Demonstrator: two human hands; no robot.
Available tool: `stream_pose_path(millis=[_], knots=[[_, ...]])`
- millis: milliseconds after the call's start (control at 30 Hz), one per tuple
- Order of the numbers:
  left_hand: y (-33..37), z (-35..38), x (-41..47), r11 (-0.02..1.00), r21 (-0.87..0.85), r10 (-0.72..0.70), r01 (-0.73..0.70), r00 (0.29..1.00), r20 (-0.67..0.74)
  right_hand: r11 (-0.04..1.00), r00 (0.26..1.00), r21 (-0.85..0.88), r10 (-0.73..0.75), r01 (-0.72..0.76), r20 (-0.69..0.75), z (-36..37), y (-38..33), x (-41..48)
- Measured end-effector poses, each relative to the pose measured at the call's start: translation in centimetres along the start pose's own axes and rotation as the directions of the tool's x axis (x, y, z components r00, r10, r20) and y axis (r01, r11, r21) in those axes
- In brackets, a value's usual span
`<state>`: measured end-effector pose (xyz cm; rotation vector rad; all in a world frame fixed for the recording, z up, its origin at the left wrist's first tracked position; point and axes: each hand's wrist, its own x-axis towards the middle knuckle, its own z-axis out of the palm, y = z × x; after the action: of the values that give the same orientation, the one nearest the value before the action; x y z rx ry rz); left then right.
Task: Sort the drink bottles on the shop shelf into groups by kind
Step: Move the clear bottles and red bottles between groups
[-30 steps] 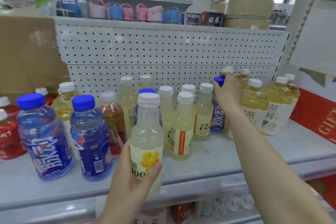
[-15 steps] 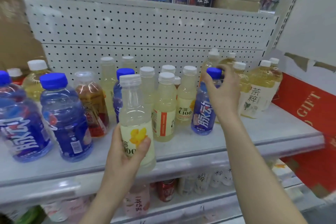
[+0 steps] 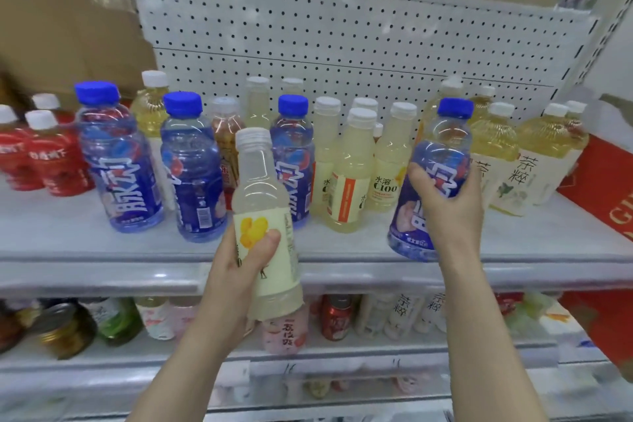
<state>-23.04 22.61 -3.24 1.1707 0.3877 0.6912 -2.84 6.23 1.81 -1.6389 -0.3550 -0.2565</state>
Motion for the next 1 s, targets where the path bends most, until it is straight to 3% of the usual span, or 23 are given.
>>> stream_pose_path(millis=[300, 633, 1000], knots=[[1.7, -8.6, -6.3, 1.000, 0.021, 0.003, -0.001, 0.994, -0.106, 0.961, 0.929, 0.163, 0.161, -0.225, 0.334, 4.8, -2.2, -14.9], [6.3, -29.0, -17.9, 0.997, 0.071, -0.014, 0.041, 0.939, -0.344, 0.931, 0.781, 0.139, 0.194, -0.337, 0.594, 18.6, -6.6, -33.4], [13.0, -48.5, -27.1, 0.994, 0.105, 0.052, 0.024, 0.745, -0.665, 0.936, 0.540, 0.103, 0.103, -0.337, 0.835, 34.2, -13.8, -51.7]])
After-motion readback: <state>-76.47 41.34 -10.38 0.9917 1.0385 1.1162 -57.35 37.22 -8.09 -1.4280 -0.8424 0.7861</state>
